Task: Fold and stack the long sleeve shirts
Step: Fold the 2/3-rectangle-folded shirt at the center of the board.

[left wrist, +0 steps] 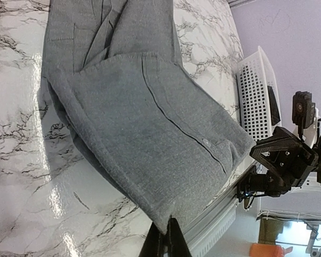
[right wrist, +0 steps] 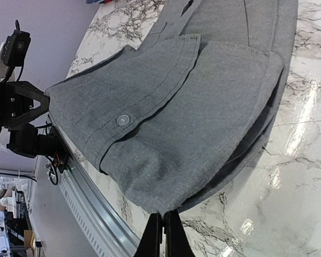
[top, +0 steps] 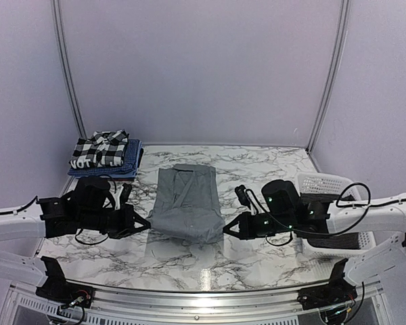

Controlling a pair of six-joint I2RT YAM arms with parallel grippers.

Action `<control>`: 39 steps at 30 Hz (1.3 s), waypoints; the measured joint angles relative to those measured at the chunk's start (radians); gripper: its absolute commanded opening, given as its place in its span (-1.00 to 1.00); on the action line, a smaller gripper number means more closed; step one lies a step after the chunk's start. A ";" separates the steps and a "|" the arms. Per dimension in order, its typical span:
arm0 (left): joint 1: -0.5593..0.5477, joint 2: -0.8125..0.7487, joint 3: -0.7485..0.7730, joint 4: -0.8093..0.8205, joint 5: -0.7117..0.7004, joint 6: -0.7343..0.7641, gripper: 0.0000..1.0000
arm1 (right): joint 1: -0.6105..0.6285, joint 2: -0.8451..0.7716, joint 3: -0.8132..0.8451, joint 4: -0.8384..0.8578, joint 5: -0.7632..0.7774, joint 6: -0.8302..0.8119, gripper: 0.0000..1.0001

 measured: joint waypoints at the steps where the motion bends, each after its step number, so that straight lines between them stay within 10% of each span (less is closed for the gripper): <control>1: -0.003 -0.021 0.002 -0.015 -0.010 -0.005 -1.00 | 0.003 -0.011 0.003 -0.011 0.003 0.001 -1.00; 10: 0.144 0.135 0.277 -0.140 -0.027 0.068 -1.00 | -0.107 0.185 0.380 -0.122 0.009 -0.079 -1.00; 24: 0.463 1.178 1.039 -0.079 0.143 0.250 -1.00 | -0.467 1.127 1.131 -0.063 -0.137 -0.166 -1.00; 39: 0.470 1.142 1.037 -0.055 0.177 0.252 -1.00 | -0.492 0.998 1.078 -0.068 -0.142 -0.170 -1.00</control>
